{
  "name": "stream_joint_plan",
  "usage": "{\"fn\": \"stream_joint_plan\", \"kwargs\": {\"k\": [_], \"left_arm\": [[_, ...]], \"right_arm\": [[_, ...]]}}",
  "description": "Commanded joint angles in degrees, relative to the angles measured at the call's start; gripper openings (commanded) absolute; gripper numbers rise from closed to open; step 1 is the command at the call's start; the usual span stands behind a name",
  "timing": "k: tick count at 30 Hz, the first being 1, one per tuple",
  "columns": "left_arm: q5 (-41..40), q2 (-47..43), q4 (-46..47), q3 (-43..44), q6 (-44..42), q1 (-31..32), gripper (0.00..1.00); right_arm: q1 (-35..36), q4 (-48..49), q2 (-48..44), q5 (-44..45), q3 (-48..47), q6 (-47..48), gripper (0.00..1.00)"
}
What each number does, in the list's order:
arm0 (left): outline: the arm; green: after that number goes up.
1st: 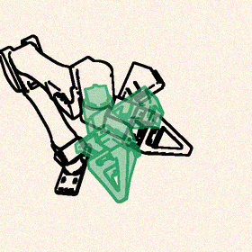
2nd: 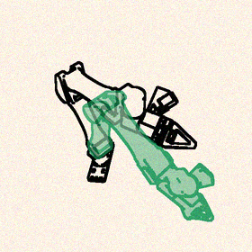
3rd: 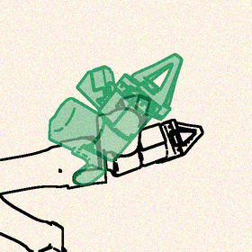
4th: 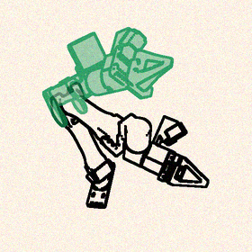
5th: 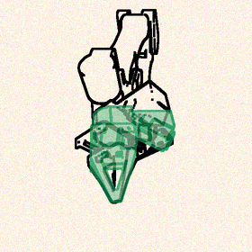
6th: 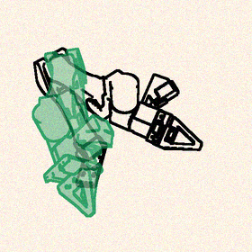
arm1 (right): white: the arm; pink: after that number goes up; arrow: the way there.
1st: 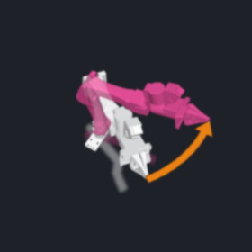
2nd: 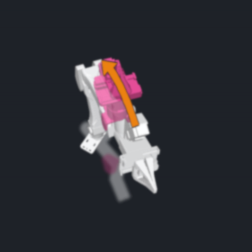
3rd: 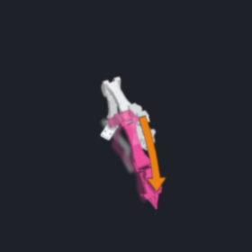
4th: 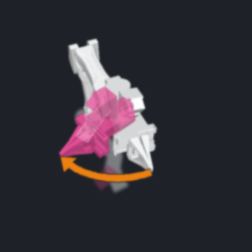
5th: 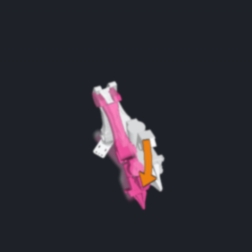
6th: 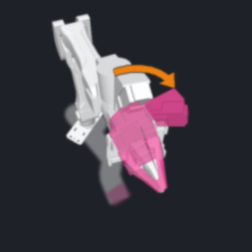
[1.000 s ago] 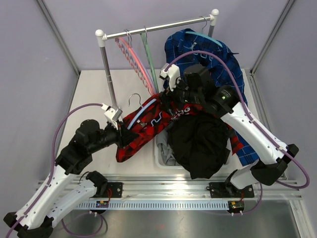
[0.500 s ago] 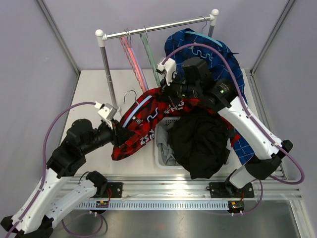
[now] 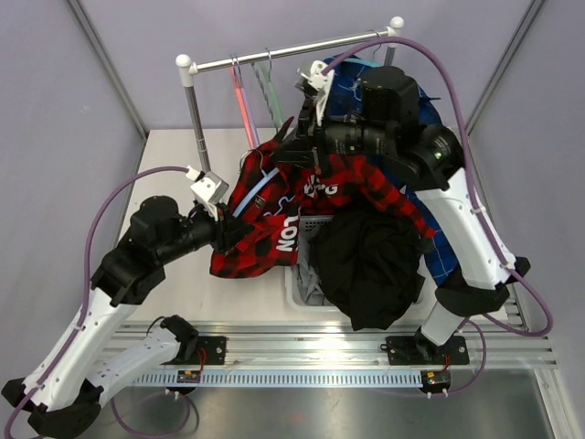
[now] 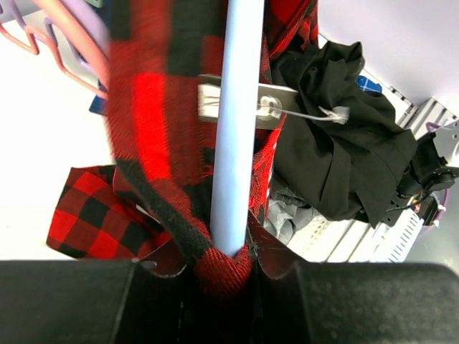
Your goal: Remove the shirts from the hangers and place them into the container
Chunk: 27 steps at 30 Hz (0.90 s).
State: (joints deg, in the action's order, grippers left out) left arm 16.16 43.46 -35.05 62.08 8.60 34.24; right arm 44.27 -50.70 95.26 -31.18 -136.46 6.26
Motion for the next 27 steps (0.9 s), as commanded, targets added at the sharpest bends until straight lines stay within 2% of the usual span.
{"fn": "stream_joint_plan", "kwargs": {"k": [1, 7, 13, 17, 20, 22, 27], "left_arm": [[-2.0, 1.3, 3.9, 2.2, -0.5, -0.1, 0.0], [-4.2, 2.3, 6.4, 0.9, 0.5, -0.1, 0.0], [-3.9, -1.7, 14.0, -3.7, 2.2, -0.1, 0.0], [-2.4, -5.8, 19.7, -9.6, 2.8, -0.2, 0.0], [-0.5, -9.3, 27.5, -17.6, 4.5, -0.4, 0.0], [0.1, -10.2, 29.9, -19.8, 5.0, -0.4, 0.0], [0.1, -12.2, 31.7, -22.2, 4.8, -0.6, 0.0]], "right_arm": [[1.7, 4.2, 2.8, -10.3, -3.4, -4.9, 0.0], [6.8, 4.9, 3.3, -12.4, -4.6, -5.7, 0.0], [9.9, 0.6, 3.1, -10.8, 3.7, -2.1, 0.0], [9.8, -8.8, 1.9, -4.2, 9.7, 12.6, 0.0], [10.0, -18.3, 4.7, -0.6, 9.4, 19.8, 0.0], [10.0, -23.7, 6.5, 0.0, 7.8, 23.3, 0.02], [10.0, -23.8, 2.1, 0.5, 12.1, 27.3, 0.08]]}}
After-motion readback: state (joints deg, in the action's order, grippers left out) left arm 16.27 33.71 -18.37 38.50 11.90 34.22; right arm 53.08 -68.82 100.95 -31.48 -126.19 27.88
